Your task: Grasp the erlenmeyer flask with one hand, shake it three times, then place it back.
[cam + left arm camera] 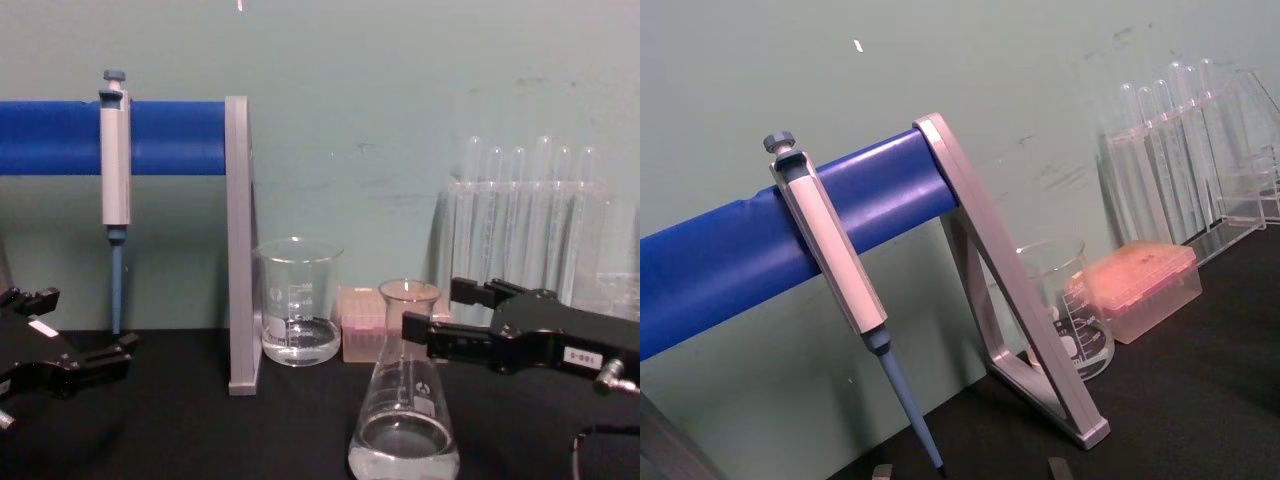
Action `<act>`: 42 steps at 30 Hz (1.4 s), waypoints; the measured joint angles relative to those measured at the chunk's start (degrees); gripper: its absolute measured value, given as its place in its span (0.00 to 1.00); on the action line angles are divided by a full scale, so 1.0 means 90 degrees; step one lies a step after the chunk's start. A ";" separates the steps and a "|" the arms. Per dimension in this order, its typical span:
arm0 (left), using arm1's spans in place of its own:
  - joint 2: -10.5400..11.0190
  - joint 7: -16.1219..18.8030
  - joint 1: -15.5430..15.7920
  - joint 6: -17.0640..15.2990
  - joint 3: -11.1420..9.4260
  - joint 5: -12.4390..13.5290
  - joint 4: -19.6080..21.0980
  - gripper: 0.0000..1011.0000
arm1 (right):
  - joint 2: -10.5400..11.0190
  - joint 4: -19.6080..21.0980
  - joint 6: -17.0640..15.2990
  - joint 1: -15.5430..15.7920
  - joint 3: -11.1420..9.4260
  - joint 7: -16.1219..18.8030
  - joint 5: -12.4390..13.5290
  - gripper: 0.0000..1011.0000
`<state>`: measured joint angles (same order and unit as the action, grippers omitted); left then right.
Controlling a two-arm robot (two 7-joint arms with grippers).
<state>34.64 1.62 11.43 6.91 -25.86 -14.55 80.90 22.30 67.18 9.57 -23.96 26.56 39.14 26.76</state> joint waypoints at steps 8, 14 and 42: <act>0.0000 0.0000 0.0000 0.0000 0.0000 0.0000 0.0000 0.99 | -0.0144 -0.0307 0.0059 -0.0209 0.0093 0.0124 -0.0015 0.99; 0.0000 0.0000 0.0000 0.0000 0.0000 0.0001 0.0000 0.99 | -0.0220 -0.0462 0.0089 -0.0324 0.0151 0.0188 -0.0041 0.99; 0.0000 0.0000 0.0000 0.0000 -0.0001 0.0000 0.0000 0.99 | -0.0343 -0.0679 0.0107 -0.0481 0.0255 0.0171 -0.0176 0.99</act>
<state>34.65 1.62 11.43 6.91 -25.87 -14.55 80.90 19.21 61.07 10.53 -28.28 28.85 40.67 25.18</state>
